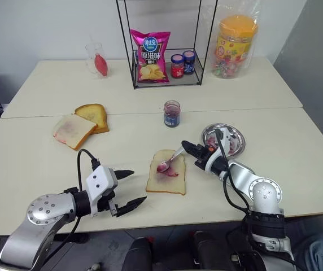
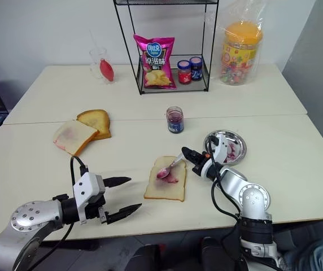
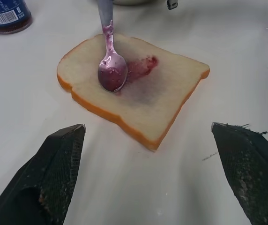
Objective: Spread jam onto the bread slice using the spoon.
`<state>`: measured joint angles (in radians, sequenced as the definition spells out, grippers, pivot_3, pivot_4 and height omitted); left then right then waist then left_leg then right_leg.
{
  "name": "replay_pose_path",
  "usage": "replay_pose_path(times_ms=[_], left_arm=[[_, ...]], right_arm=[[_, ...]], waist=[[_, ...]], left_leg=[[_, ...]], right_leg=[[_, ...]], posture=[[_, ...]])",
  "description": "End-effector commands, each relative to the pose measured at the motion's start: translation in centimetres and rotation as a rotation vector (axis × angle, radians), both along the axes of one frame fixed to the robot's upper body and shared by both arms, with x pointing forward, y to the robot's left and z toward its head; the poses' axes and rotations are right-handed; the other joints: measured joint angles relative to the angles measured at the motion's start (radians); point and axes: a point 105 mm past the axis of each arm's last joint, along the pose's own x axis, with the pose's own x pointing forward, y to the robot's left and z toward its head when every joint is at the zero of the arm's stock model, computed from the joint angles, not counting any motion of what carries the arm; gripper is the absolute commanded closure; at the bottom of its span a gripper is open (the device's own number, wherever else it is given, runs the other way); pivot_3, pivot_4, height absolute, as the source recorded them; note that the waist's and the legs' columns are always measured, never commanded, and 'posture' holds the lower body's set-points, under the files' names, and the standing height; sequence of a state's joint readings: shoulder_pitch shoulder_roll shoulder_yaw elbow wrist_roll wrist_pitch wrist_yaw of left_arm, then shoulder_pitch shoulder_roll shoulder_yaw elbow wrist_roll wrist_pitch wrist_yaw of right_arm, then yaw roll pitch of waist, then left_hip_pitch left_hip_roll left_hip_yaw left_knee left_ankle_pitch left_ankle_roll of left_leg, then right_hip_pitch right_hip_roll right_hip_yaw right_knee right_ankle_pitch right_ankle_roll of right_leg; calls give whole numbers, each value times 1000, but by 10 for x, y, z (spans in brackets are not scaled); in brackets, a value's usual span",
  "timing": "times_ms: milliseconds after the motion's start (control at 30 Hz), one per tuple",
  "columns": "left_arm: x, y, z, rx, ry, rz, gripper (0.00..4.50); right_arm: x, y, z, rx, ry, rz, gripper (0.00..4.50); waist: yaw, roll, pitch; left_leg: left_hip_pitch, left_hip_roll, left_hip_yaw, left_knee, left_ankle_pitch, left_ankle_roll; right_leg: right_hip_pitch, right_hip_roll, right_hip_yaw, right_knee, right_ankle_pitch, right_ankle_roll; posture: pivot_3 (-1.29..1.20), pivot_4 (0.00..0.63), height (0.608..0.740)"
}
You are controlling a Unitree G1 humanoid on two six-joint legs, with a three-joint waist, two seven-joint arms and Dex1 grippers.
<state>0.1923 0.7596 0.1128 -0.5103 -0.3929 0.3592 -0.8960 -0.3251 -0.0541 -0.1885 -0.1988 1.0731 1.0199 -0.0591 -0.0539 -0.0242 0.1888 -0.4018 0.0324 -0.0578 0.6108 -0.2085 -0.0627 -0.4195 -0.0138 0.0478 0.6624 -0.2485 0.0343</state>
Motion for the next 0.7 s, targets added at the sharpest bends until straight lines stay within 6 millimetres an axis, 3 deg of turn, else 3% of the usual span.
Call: replay_pose_path(times_ms=[33, 267, 400, 533, 700], left_arm=[[-4, -6, 8, 4, -43, -31, 0], [-3, -6, 7, 4, -45, -35, 0], [-2, -5, 7, 6, -46, -34, 0], [-2, -5, 7, 7, -50, -35, 0], [-3, -8, 7, 8, -53, -41, 0]], right_arm=[[-13, -16, 7, -3, -21, -3, 4464], [-25, -33, 7, -33, -2, -6, 4464], [-25, -36, 27, 20, -35, 8, 4464], [-17, -28, 36, 70, -38, 1, 4464], [-3, -10, 30, 53, -26, -3, 4464]], waist=[[-2, 0, 0], [-3, 0, 0], [-3, 0, 0], [-3, 0, 0], [-5, 0, 0]], left_leg=[[0, 0, 0, 0, 0, 0], [1, 0, 0, 0, 0, 0], [0, 0, 0, 0, 0, 0], [1, 0, 1, 0, 0, 0], [1, 0, 0, 0, 0, 0]], right_leg=[[0, 0, 0, 0, 0, 0], [0, 0, 1, 1, -1, -1], [0, 0, 1, 0, -1, -1], [0, 0, 1, 0, 0, -1], [0, 1, 1, 1, 0, -1]], posture=[[0, 150, 740], [0, 150, 740], [0, 150, 740], [0, 150, 740], [0, 150, 740]])
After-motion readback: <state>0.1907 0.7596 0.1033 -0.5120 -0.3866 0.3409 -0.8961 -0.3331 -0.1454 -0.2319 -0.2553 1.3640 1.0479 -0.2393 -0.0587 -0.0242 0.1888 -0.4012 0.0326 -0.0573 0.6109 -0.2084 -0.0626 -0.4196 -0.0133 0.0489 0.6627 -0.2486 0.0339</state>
